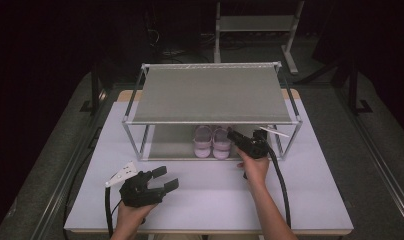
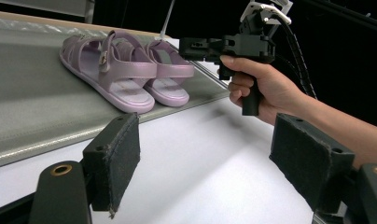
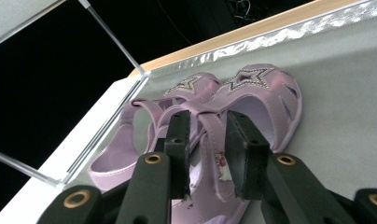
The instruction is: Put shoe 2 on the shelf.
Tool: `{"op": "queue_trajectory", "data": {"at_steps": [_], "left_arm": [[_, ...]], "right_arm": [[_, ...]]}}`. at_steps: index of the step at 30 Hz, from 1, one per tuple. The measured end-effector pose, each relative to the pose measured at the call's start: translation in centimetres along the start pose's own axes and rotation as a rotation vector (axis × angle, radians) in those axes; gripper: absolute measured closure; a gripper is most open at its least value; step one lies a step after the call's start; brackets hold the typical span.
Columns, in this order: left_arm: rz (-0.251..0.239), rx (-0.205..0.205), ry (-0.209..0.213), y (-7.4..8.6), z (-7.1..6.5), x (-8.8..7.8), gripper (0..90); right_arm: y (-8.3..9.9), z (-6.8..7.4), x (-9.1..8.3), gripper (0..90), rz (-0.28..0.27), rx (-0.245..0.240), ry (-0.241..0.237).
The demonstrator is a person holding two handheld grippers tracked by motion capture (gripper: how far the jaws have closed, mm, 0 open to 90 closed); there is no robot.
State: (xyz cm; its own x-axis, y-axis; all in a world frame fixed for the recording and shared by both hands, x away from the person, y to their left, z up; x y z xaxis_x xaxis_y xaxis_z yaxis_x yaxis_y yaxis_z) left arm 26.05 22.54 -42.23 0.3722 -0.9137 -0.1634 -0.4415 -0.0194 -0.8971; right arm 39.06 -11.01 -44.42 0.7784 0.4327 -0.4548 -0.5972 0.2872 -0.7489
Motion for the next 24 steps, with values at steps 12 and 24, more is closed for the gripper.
{"op": "queue_trajectory", "data": {"at_steps": [12, 24], "left_arm": [[-0.003, 0.001, 0.000, 0.0, -0.1, 0.0, 23.8], [0.006, 0.006, 0.000, 0.0, -0.2, 0.1, 23.8]], "right_arm": [[-0.1, 0.3, -1.2, 67.9, 0.004, -0.012, 0.004], [0.8, -1.1, -2.5, 61.8, 0.008, 0.010, 0.002]]}}
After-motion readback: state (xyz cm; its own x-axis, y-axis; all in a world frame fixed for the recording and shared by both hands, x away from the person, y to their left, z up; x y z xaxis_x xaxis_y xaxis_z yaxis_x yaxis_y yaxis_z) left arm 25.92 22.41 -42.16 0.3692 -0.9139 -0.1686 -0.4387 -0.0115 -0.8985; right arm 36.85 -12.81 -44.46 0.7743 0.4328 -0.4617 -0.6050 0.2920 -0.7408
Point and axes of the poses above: each handheld gripper's, and its own axes: x roughly forward along the jaws, y roughly out of its underside, z roughly to its left, the point moved 2 cm from there along x, roughly forward along the jaws, and after that the axes turned 12 degrees about y, right-handed, at the moved point
